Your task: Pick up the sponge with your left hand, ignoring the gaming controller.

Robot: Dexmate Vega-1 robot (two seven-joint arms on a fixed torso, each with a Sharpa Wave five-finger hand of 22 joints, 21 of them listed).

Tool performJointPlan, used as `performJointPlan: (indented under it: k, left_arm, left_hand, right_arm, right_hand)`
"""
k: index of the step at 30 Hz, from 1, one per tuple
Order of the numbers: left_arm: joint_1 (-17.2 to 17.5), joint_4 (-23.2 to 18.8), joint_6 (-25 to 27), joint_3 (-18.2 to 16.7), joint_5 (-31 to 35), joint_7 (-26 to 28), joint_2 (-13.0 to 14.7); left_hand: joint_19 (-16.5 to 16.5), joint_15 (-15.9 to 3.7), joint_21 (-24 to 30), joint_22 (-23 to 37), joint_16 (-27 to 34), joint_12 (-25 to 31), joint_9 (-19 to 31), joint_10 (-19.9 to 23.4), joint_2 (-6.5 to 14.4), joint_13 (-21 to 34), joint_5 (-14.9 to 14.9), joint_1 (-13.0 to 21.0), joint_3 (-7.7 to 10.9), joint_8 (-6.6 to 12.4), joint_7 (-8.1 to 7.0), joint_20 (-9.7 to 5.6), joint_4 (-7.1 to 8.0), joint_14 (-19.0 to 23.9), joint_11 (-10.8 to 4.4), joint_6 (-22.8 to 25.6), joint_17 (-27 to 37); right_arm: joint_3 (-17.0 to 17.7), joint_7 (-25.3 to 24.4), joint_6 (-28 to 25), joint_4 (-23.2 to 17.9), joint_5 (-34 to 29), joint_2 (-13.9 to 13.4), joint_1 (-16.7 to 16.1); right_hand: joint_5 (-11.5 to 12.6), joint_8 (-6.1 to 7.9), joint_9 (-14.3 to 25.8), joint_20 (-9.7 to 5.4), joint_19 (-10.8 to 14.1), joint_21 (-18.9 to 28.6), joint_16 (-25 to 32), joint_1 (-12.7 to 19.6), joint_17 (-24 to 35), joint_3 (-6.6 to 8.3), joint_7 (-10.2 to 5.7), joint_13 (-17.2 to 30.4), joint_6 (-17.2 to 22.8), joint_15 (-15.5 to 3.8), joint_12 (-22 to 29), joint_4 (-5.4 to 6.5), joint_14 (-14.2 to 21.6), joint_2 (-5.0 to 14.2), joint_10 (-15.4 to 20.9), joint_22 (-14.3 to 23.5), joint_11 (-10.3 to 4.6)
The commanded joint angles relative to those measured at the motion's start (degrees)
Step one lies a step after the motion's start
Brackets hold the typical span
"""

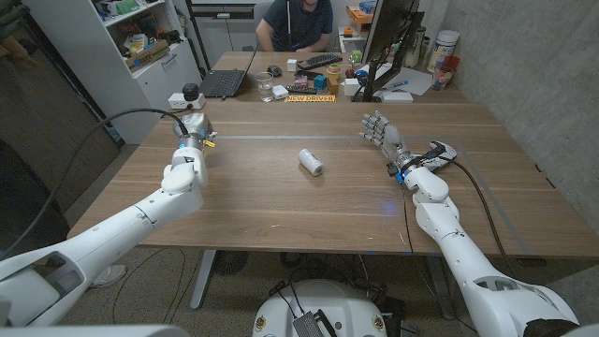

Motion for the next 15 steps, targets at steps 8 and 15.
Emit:
performJointPlan:
  k: [8, 15]
  left_arm:
    - [6.24, -4.48, -3.5, -7.36, -3.44, 12.56, -0.65]
    - [8.91, -6.46, -5.94, -10.7, -5.46, 16.86, -1.12]
  left_hand:
    - [-0.26, -1.26, 0.42, 0.27, 0.32, 0.74, 0.12, 2.37, -0.51, 4.08, 0.29, 0.13, 0.39, 0.33, -0.07, -1.83, -0.07, 0.22, -2.5, -0.06, 0.17]
    - [0.45, -1.28, 1.32, -1.0, -1.09, -0.52, -1.76, 3.75, -0.77, 3.4, -1.87, -0.14, 1.02, -0.82, 0.7, -1.96, -0.8, 2.29, -2.32, 0.74, -1.37]
  right_arm:
    - [-0.43, -0.79, -0.7, -4.04, 0.82, -1.09, -2.46]
    - [-0.66, -1.26, -0.78, -5.38, 1.05, -1.48, -3.34]
  right_hand:
    - [0.51, 0.14, 0.29, -0.12, 0.21, 0.42, 0.23, -0.1, 0.13, -0.3, -0.15, 0.27, -0.25, -0.07, 0.21, 0.16, 0.44, -0.52, 0.15, 0.11, 0.05]
    - [0.54, 0.15, 0.29, -0.16, 0.18, 0.39, 0.2, -0.12, 0.13, -0.38, -0.1, 0.27, -0.25, -0.05, 0.29, 0.18, 0.42, -0.57, 0.35, 0.11, 0.27]
